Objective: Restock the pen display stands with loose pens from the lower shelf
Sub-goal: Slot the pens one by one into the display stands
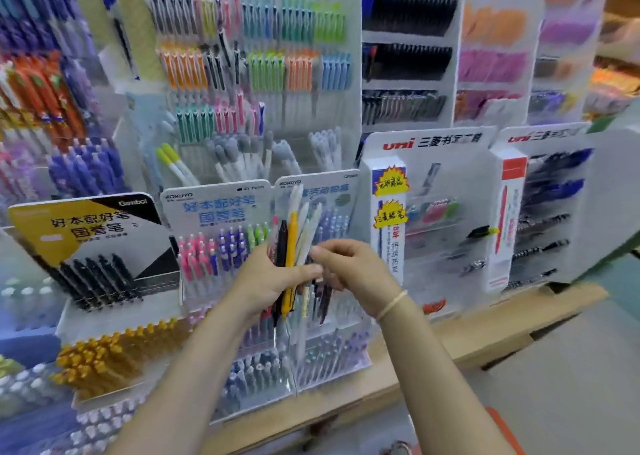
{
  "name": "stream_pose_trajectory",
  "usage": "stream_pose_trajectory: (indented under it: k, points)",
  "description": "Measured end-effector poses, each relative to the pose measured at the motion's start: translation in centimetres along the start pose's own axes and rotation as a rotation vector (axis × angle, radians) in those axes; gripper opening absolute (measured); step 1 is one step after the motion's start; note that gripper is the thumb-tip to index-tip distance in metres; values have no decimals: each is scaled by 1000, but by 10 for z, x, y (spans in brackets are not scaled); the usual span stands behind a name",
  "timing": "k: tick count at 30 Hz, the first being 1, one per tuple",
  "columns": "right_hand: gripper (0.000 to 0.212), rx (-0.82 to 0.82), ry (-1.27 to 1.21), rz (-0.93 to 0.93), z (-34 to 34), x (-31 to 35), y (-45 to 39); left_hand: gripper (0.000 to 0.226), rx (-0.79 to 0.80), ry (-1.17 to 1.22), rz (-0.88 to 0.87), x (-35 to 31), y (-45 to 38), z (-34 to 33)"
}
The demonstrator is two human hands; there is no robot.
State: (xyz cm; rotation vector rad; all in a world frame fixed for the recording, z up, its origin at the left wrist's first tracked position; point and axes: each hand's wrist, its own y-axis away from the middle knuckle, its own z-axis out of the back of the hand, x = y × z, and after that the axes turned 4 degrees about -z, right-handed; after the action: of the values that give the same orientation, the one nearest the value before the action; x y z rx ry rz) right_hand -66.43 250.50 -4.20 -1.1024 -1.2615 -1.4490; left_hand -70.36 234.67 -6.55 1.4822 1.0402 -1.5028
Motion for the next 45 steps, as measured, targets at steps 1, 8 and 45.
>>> stream_pose_trajectory:
  k: [1, 8, 45]
  points:
    - [18, 5, 6, 9, 19, -1, -4, 34, -4, 12, -7, 1, -11, -18]
    - [15, -126, -279, 91, 184, -8, -48, 17, -205, 233, 71, 13, -92, -165]
    - [22, -12, 741, 622, 327, 15, -172, 20, -370, 445, 5, 23, -168, -286]
